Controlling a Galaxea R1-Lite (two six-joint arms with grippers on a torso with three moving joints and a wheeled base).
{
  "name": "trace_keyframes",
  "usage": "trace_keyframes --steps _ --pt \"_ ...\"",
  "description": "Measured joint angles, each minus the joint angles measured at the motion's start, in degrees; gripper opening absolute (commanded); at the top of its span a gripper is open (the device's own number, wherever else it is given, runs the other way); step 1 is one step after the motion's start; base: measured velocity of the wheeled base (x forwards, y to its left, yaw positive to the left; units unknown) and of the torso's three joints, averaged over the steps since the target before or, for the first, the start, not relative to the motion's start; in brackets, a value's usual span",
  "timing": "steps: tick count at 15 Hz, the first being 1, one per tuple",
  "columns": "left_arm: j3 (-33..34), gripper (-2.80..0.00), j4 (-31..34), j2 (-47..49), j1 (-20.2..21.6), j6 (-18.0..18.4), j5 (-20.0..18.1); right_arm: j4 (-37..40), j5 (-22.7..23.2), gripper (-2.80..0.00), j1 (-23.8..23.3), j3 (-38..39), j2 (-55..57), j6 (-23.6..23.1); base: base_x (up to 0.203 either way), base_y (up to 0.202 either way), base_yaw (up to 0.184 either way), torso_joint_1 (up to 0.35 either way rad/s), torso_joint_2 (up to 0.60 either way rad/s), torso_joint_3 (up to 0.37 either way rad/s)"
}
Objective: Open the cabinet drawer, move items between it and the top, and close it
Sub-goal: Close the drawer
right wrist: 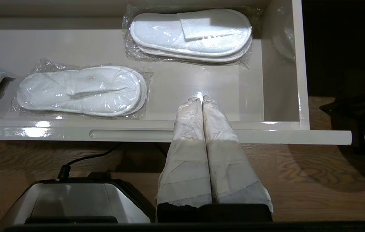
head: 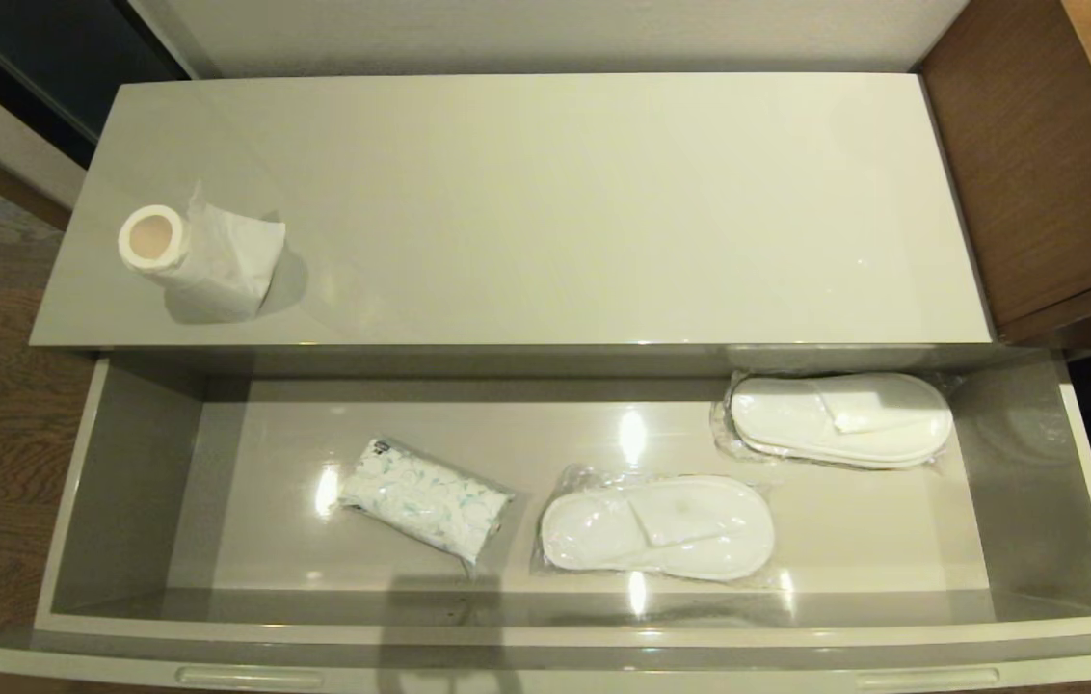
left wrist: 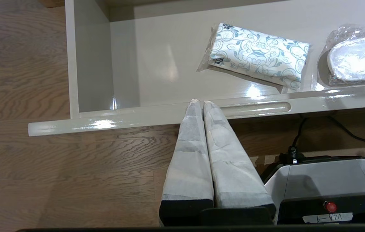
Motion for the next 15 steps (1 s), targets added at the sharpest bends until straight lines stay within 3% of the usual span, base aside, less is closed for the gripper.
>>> trace_keyframes --steps 15 --pt "-0.37 -2.8 0.71 0.02 0.02 -0.16 0.51 1.55 -0.16 -2.8 0.0 -0.4 0.0 -0.29 0.0 0.0 0.0 0.0 0.0 0.0"
